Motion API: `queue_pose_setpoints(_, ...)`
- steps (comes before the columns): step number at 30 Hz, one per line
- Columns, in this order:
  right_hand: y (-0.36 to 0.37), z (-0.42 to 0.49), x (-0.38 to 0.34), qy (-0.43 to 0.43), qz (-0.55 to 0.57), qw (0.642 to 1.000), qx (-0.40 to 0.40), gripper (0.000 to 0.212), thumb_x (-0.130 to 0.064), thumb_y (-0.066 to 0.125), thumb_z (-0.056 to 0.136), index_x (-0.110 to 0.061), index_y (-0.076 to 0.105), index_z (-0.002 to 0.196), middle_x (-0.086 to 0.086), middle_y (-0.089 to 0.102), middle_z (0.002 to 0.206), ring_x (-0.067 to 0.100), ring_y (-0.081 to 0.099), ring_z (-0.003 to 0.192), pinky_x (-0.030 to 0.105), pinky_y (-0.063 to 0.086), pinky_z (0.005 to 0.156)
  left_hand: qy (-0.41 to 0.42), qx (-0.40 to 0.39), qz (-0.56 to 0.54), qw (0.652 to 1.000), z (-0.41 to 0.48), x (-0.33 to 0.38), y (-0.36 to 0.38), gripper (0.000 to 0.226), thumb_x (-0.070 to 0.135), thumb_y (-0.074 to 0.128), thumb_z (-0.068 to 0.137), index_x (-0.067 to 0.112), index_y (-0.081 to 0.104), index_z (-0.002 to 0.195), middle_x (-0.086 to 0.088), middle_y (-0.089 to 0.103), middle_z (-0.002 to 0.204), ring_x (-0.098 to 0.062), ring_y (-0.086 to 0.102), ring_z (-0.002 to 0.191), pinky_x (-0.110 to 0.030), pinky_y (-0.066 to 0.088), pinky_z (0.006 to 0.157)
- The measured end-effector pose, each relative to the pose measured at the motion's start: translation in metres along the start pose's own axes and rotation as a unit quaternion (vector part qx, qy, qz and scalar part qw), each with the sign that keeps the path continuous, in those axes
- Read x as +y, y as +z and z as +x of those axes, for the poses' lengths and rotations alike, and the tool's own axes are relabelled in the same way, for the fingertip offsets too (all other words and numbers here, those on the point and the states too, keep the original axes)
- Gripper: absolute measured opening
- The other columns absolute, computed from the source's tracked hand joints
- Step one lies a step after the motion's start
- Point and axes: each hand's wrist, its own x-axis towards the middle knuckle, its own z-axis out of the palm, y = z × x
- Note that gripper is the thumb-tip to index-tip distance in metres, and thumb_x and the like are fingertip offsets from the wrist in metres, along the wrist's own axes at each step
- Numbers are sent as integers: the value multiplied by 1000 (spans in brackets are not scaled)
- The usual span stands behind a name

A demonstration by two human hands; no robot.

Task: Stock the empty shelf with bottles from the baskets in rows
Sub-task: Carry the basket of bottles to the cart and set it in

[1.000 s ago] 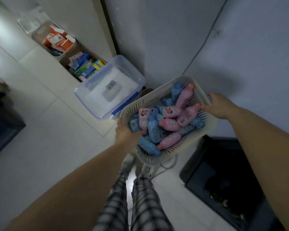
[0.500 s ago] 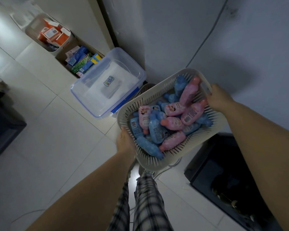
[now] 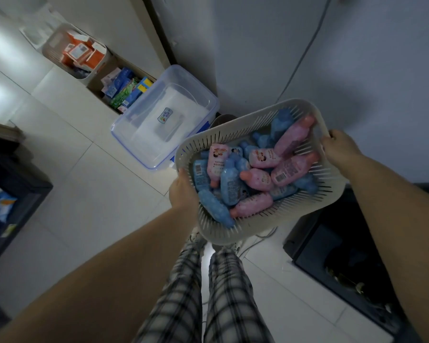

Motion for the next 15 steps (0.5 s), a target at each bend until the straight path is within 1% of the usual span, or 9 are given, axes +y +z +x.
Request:
queue_pose_setpoints(2,3,-21,13,25,29,999,-6,30,-22,42,96,-3,58,114,21,59,111,35,58,101,32,37,75,25,-6,44,999,3,15,-9,55,49,31,103,7,64,88,-1,59,71,-11,53,62,-26,34,50)
queue_pose_setpoints(3,5,-33,18,35,49,998,-6,29,-24,42,94,-6,58,109,21,61,110,35,59,99,35,42,76,45,-14,72,996,5,23,-14,56,49,31,103,8,64,86,-1,59,71,-12,54,63,-26,34,51)
queue_pose_setpoints(5,7,-56,29,53,86,995,7,29,-31,40,88,-9,57,97,23,62,106,38,60,96,47,51,83,79,-33,120,989,7,40,-25,55,48,32,103,11,61,75,-2,58,70,-15,54,64,-26,33,51)
queue_pose_setpoints(6,8,-67,36,62,106,992,18,30,-34,40,84,-10,56,90,24,63,102,40,61,94,51,52,84,90,-39,136,986,6,48,-29,53,47,33,103,11,59,72,-3,58,69,-17,55,64,-25,33,51)
queue_pose_setpoints(7,9,-79,40,73,128,989,30,28,-34,39,80,-11,55,84,25,63,97,40,61,91,52,52,83,93,-48,145,984,7,55,-33,52,46,36,102,11,59,72,-4,58,69,-20,56,65,-26,35,52)
queue_pose_setpoints(9,7,-111,43,98,172,979,50,23,-31,39,78,-12,51,75,22,61,87,36,59,81,45,50,75,89,-71,147,983,6,66,-38,44,42,44,99,10,59,73,-6,60,71,-25,59,70,-29,43,60)
queue_pose_setpoints(10,5,-129,42,108,191,974,62,21,-29,40,81,-13,50,73,20,60,83,33,57,76,40,47,70,87,-85,147,982,4,70,-39,38,37,46,98,12,58,72,-6,59,71,-26,59,70,-30,45,63)
queue_pose_setpoints(13,3,-173,44,146,246,954,94,24,-20,44,92,-16,52,69,13,58,73,27,52,61,30,39,56,97,-140,169,971,-5,78,-45,31,29,45,99,20,47,69,2,47,68,-14,46,58,-26,39,53)
queue_pose_setpoints(15,3,-197,46,170,278,939,113,25,-15,43,93,-13,51,69,12,54,68,23,47,54,28,34,50,107,-159,188,963,-10,83,-47,28,28,47,97,18,52,71,0,49,67,-15,47,57,-25,37,49)
